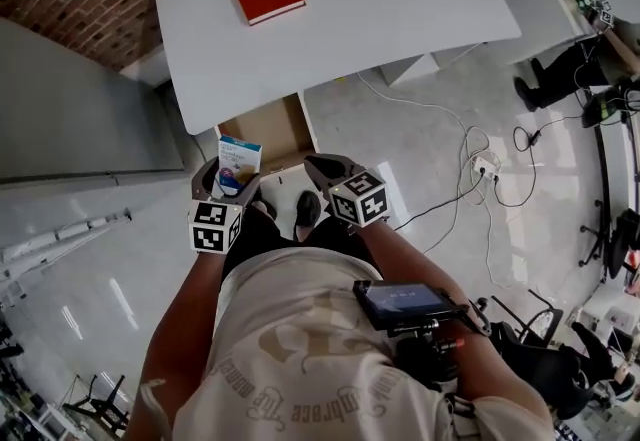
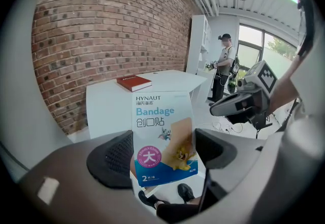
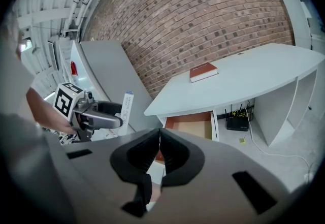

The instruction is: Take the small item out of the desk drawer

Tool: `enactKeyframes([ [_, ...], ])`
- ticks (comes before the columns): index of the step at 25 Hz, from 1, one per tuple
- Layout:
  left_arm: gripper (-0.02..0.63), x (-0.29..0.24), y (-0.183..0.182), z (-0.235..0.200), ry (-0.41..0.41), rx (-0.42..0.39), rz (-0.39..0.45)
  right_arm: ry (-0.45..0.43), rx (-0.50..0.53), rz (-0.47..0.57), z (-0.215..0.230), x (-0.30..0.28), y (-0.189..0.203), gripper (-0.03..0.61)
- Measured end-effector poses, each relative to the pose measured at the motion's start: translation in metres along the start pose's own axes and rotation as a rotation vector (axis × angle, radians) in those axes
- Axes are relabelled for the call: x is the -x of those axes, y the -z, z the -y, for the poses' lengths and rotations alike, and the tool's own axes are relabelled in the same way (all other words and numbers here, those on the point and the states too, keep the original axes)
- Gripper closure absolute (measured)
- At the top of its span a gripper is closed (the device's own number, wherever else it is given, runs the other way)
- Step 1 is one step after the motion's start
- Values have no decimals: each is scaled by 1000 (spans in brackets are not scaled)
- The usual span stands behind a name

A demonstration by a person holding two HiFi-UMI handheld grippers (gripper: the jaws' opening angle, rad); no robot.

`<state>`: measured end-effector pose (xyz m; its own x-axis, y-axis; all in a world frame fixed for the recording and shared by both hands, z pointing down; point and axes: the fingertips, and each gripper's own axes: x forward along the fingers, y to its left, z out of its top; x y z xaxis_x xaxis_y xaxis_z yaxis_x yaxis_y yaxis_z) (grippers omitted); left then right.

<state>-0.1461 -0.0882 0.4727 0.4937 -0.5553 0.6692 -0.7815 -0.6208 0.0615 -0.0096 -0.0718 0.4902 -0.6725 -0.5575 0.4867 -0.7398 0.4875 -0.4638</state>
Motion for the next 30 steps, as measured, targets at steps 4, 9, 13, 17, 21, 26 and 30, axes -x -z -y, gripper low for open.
enactKeyframes([
  [4, 230, 9, -9, -12, -12, 35, 36, -2, 23, 15, -7, -4, -16, 572],
  [9, 230, 22, -15, -20, -23, 57, 70, -13, 53, 21, -17, -8, -30, 572],
  [13, 230, 27, -17, -24, -20, 70, 82, -18, 71, 42, -24, -13, -46, 572],
  [17, 230, 33, -24, -23, -21, 82, 101, -38, 92, 71, -34, -16, -64, 572],
  [21, 230, 40, -33, -21, -25, 95, 120, -82, 134, 99, -48, -13, -81, 572],
  [26, 230, 57, -47, -17, -29, 106, 176, -101, 177, 129, -59, -1, -95, 572],
  [30, 230, 70, -59, -13, -39, 86, 226, -98, 208, 158, -63, 6, -101, 573],
])
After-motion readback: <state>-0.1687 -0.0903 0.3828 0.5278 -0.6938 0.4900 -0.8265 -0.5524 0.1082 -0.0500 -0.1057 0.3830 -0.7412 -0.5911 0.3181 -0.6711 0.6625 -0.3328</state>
